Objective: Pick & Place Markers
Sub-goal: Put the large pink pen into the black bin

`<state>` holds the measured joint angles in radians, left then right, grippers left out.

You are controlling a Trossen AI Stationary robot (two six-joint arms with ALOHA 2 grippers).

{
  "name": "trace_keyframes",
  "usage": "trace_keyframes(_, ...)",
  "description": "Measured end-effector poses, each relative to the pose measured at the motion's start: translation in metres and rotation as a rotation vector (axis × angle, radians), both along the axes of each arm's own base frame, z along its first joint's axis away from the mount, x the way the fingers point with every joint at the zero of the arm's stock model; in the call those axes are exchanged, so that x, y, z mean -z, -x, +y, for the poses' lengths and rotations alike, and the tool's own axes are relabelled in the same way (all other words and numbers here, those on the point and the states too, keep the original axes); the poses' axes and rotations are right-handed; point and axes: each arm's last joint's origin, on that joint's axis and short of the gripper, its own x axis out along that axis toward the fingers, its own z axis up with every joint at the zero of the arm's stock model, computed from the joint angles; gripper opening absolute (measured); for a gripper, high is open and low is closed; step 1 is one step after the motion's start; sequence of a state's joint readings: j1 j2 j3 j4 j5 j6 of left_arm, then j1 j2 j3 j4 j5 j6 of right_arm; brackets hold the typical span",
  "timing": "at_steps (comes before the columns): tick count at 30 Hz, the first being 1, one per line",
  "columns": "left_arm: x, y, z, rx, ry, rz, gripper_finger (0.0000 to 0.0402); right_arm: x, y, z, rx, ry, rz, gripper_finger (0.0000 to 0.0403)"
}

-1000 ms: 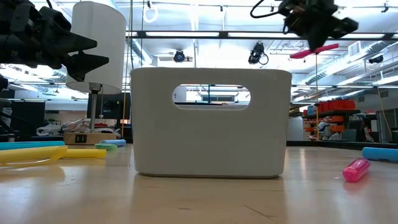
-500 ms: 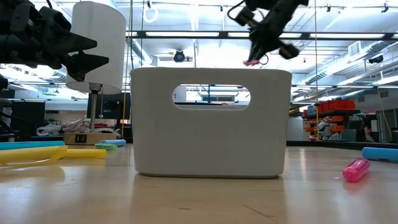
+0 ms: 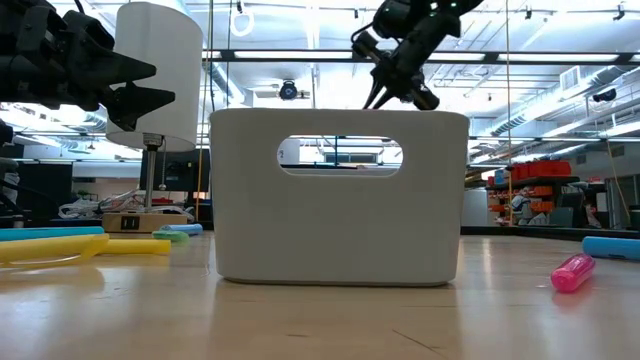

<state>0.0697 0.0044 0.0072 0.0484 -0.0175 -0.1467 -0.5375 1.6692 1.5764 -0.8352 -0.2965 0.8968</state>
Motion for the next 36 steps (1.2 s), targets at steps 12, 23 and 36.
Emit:
trace_keyframes(12,0.000,0.000,0.000,0.000,0.000,0.000,0.0288,-0.004,-0.032,-0.030,-0.003,-0.017,0.062,0.0011)
trace_keyframes(23,0.000,0.000,0.000,0.000,0.000,0.000,0.0288,0.031,-0.059,-0.058,-0.001,-0.057,0.185,0.0010)
trace_keyframes(36,0.000,0.000,0.000,0.000,0.000,0.000,0.0288,0.080,-0.076,-0.078,0.008,-0.105,0.287,0.0010)
